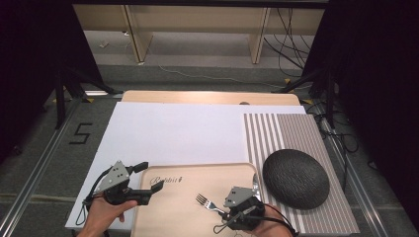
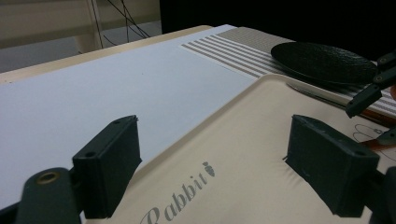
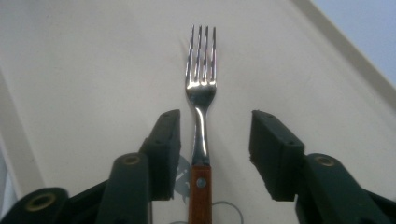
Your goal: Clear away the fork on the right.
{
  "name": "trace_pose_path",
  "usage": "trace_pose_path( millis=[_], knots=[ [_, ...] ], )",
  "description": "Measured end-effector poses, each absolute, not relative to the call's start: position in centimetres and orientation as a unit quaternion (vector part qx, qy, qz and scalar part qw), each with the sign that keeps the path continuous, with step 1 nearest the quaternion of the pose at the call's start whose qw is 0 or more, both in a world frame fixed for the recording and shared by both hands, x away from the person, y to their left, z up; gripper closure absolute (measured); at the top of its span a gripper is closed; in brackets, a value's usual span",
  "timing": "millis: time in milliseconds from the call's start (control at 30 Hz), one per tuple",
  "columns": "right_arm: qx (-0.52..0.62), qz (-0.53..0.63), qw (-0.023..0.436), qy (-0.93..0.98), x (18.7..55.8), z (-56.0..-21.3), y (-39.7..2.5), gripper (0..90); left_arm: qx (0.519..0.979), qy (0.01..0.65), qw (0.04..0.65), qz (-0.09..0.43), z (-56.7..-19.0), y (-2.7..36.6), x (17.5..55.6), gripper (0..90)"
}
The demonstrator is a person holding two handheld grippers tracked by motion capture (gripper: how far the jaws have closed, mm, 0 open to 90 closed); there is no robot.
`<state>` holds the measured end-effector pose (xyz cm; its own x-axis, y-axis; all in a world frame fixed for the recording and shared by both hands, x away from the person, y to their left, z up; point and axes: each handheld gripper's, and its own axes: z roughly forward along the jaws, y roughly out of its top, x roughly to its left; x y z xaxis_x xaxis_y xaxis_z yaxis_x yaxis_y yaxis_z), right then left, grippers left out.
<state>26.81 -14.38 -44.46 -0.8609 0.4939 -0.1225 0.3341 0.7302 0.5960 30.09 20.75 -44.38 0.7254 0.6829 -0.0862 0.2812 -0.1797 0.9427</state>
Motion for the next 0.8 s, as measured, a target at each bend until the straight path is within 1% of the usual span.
trace_pose_path(
  millis=[33, 100, 133, 200, 233, 333, 467, 500, 800],
  knots=[
    [0.22, 0.283, 0.138, 0.923, 26.9, -44.5, -14.4, 57.3, 0.746, 0.323, 0.553, 0.181, -44.4, 20.8, 30.1, 16.9],
    [0.219, 0.282, 0.133, 0.925, 26.8, -44.7, -14.2, 62.5, 0.746, 0.323, 0.553, 0.181, -44.4, 20.8, 30.1, 16.9],
    [0.216, 0.278, 0.142, 0.925, 26.8, -44.9, -14.0, 65.1, 0.746, 0.324, 0.553, 0.181, -44.4, 20.8, 30.1, 16.9],
    [0.205, 0.267, 0.128, 0.933, 26.8, -44.9, -13.9, 70.8, 0.746, 0.323, 0.553, 0.181, -44.4, 20.8, 30.1, 16.9],
    [0.208, 0.267, 0.135, 0.931, 26.7, -45.0, -13.7, 73.6, 0.746, 0.323, 0.554, 0.182, -44.4, 20.8, 30.1, 16.9],
    [0.2, 0.246, 0.131, 0.939, 26.5, -45.0, -13.5, 80.5, 0.746, 0.323, 0.553, 0.182, -44.4, 20.8, 30.1, 16.9],
    [0.186, 0.245, 0.131, 0.942, 26.7, -45.4, -13.2, 87.2, 0.746, 0.323, 0.554, 0.183, -44.3, 20.8, 30.1, 16.9],
    [0.184, 0.249, 0.139, 0.941, 26.7, -45.5, -13.1, 89.2, 0.745, 0.324, 0.554, 0.182, -44.3, 20.8, 30.1, 16.9],
    [0.176, 0.243, 0.132, 0.945, 26.5, -45.8, -12.7, 90.0, 0.746, 0.323, 0.554, 0.183, -44.3, 20.8, 30.1, 16.9]
  ],
)
